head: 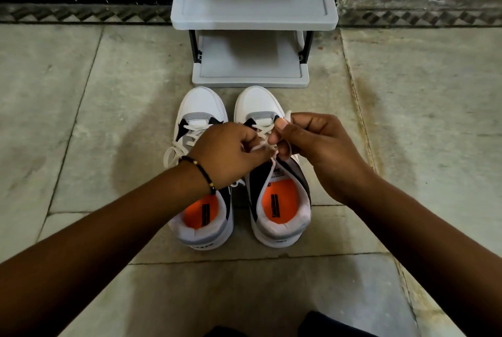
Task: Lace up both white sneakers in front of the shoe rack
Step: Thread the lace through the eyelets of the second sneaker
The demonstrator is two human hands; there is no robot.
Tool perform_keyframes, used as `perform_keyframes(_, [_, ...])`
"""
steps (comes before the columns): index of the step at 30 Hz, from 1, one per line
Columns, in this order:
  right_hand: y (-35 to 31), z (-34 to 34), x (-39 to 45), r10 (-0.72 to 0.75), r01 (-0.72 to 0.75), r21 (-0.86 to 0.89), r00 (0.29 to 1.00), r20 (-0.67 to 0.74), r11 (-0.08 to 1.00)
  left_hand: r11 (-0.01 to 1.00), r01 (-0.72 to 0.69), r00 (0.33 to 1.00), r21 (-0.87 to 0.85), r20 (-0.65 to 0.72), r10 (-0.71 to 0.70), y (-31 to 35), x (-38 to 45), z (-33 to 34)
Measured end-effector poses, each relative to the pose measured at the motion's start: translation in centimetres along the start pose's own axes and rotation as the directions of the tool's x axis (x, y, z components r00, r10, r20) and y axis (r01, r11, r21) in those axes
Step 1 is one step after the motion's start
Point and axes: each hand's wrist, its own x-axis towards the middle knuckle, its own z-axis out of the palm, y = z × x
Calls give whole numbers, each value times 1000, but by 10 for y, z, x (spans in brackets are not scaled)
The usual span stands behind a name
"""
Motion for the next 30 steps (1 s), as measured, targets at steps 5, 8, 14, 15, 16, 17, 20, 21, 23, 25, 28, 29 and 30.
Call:
perform_keyframes(5, [-6, 6, 1, -25, 26, -11, 999, 44, 1000, 999, -43, 983, -8, -181, 41, 8, 1, 3])
perform_keyframes(8, [-9, 3, -1, -17, 17, 0, 999, 33, 1000, 859, 103, 991, -501, -24, -133, 15, 0, -2])
perform_keyframes(14, [-16, -1, 0, -26, 27, -29, 999, 23, 999, 605, 321, 947, -729, 224, -231, 21, -6, -14])
perform_keyframes(15, [-18, -1, 0, -32, 33, -34, 999, 27, 999, 540, 341, 938, -770, 241, -249, 23, -7, -14])
perform_keyframes(16, [-19, -1, 0, -38, 40, -43, 999, 30, 998, 470, 357, 928, -807, 250, -276, 27, -8, -16])
perform_keyframes(17, [-20, -1, 0, -42, 44, -51, 999, 30, 998, 408, 355, 923, -841, 249, -292, 28, -9, -18])
perform_keyframes(20, [-20, 1, -3, -60, 59, -48, 998, -19, 997, 300, 285, 925, -910, 180, -335, 32, -5, -25])
perform_keyframes(21, [-19, 1, -3, -77, 74, -51, 995, -63, 996, 252, 251, 921, -935, 150, -360, 33, -4, -28])
perform_keyframes(23, [-21, -2, -2, -102, 103, 1, 986, -129, 995, 85, 187, 906, -979, 139, -401, 36, -2, -32])
perform_keyframes(25, [-26, -6, 1, -74, 96, 247, 992, -98, 964, -57, 114, 906, -992, 127, -404, 42, -2, -35])
perform_keyframes(28, [-35, -8, 6, -2, 11, 603, 1000, -16, 797, -115, 41, 919, -993, 82, -386, 45, -1, -41])
perform_keyframes(29, [-35, -7, 8, 16, -4, 657, 1000, -12, 754, -93, 31, 923, -995, 64, -378, 43, 0, -44])
perform_keyframes(30, [-34, -7, 9, 32, -12, 684, 999, -17, 730, -50, 23, 927, -998, 40, -373, 41, 1, -46])
